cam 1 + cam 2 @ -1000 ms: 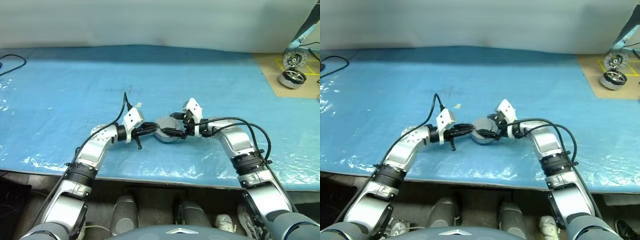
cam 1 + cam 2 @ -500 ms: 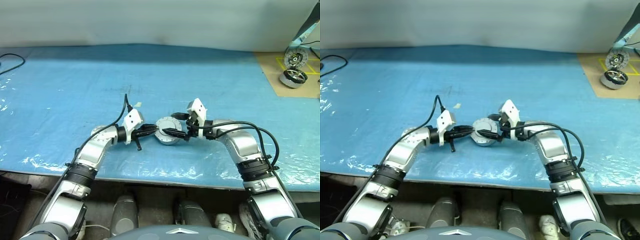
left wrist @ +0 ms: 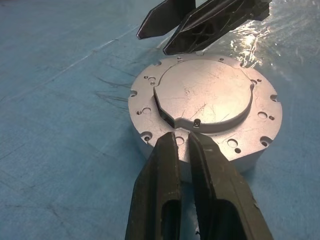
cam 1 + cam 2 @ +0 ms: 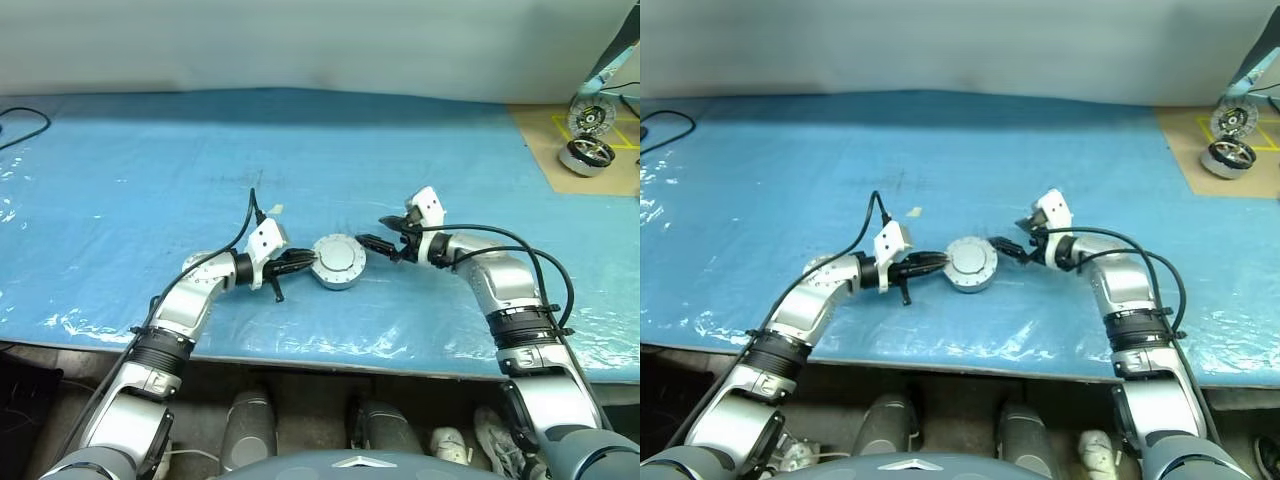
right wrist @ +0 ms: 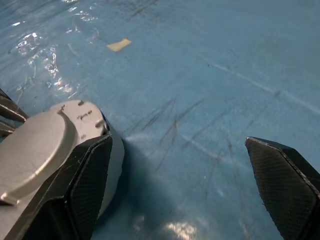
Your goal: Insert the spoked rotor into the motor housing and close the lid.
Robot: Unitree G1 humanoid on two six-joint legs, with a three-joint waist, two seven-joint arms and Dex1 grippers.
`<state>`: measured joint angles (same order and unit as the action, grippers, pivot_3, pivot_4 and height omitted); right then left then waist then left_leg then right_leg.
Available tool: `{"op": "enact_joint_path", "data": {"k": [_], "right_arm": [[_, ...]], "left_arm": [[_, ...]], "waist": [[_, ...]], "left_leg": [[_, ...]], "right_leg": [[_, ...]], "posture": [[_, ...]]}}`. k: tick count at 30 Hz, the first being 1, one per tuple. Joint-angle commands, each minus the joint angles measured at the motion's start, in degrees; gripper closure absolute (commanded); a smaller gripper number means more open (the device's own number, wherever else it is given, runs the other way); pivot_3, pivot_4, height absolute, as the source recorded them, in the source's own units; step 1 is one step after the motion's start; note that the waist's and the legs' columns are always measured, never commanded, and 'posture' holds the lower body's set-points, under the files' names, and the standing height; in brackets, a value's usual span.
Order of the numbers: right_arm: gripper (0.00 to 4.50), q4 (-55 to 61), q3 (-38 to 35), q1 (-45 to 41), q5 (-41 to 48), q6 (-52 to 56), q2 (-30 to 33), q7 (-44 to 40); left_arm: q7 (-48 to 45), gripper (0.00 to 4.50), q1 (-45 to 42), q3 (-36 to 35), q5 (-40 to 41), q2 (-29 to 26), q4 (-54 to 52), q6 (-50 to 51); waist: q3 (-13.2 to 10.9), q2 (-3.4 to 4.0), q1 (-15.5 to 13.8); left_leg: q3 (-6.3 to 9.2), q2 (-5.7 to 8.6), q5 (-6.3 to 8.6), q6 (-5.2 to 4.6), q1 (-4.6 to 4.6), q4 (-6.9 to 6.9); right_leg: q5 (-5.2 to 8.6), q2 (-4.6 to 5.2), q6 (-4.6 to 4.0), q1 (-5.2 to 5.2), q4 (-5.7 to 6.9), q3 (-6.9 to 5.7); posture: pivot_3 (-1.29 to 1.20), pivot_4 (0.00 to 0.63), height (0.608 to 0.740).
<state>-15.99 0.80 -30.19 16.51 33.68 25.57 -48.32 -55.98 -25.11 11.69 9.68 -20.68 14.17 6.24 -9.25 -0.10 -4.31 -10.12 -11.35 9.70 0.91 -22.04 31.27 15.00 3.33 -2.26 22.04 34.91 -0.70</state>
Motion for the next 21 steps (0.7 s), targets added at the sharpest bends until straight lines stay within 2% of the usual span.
{"op": "enact_joint_path", "data": {"k": [1,8,15,19,21], "right_arm": [[0.03,2.66,-2.87,1.59,5.84,6.91,1.16,-3.21],[0.03,7.58,-8.19,3.96,16.34,20.52,0.22,-3.39],[0.03,-2.06,-17.19,-0.32,20.15,23.3,-2.27,4.02],[0.03,-0.37,-15.87,0.74,20.89,25.37,-2.33,3.11],[0.03,3.21,-12.98,3.01,20.73,24.84,-2.47,1.15]], "left_arm": [[-0.35,4.13,0.62,1.41,-1.62,-0.65,1.42,0.86],[-0.66,4.13,0.62,1.71,-1.99,-0.91,2.22,-0.04],[-1.16,4.13,-0.11,1.69,-2.45,-1.3,4.07,-1.5],[-1.44,4.13,0.28,1.68,-2.52,-1.61,4.16,-1.92],[-1.46,4.13,0.51,1.7,-2.54,-1.75,4.07,-1.97]], "waist": [[0.0,0.0,-0.12],[0.0,0.01,-0.44],[0.01,0.02,-1.16],[0.02,0.03,-1.36],[0.02,0.03,-1.5]], "left_leg": [[0.0,0.0,0.0,0.0,-0.01,0.0],[0.0,-0.02,0.0,-0.02,0.05,0.05],[-0.02,0.0,-0.01,-0.01,0.04,0.17],[-0.02,-0.02,-0.01,0.0,0.04,0.15],[-0.02,-0.01,-0.01,0.0,0.01,0.15]], "right_leg": [[0.0,0.0,0.0,0.0,-0.01,0.0],[0.04,0.0,-0.07,-0.02,0.08,0.0],[0.12,0.03,-0.21,-0.02,0.11,0.03],[0.12,0.02,-0.21,-0.02,0.12,0.01],[0.06,0.02,-0.11,-0.01,0.13,-0.01]], "posture": [[0.0,0.15,0.74],[0.0,0.15,0.74],[0.0,0.15,0.74],[0.0,0.15,0.74],[0.0,0.15,0.74]]}}
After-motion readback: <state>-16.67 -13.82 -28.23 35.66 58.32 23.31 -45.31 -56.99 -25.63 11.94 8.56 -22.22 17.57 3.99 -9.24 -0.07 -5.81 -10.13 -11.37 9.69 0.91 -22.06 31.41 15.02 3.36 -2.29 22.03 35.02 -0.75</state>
